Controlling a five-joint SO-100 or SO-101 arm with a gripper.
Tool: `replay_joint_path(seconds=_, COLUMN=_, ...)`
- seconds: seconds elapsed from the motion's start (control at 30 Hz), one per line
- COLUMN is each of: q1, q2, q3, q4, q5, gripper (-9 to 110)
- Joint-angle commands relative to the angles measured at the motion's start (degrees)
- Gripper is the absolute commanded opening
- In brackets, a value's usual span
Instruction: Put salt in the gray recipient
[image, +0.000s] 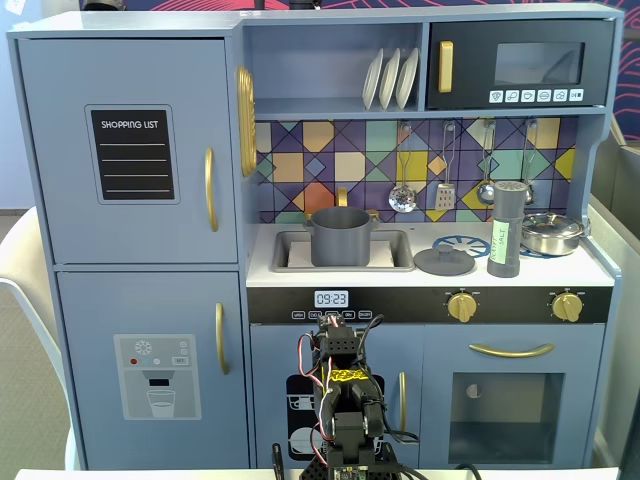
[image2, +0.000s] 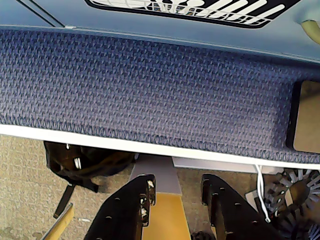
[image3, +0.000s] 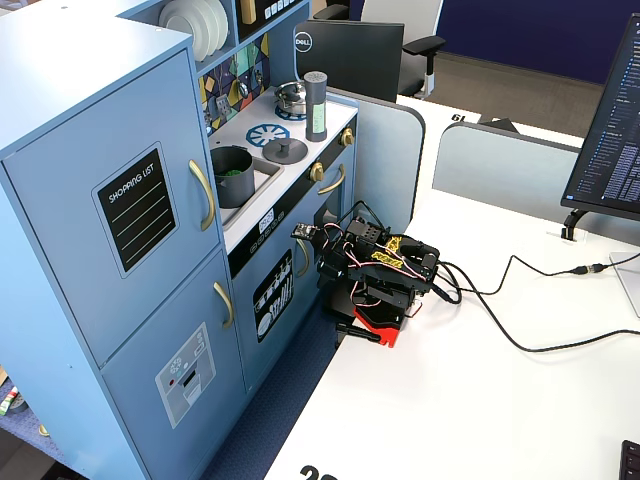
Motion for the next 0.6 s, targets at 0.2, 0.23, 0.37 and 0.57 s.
replay_joint_path(seconds=0.2, q1=0.4, q2=0.3, q3=0.0, q4=-0.3, q5=0.9, gripper=0)
replay_joint_path(seconds=0.23, q1=0.4, q2=0.3, q3=0.0, q4=-0.3, q5=0.9, gripper=0)
replay_joint_path(seconds=0.37, q1=1.2, q2=0.3, q3=-0.1, q4=-0.6, q5=1.0, gripper=0)
replay_joint_path(seconds=0.57, q1=12.1, q2=-3.5, q3=-11.3, q4=-5.6, q5=-2.6, gripper=0)
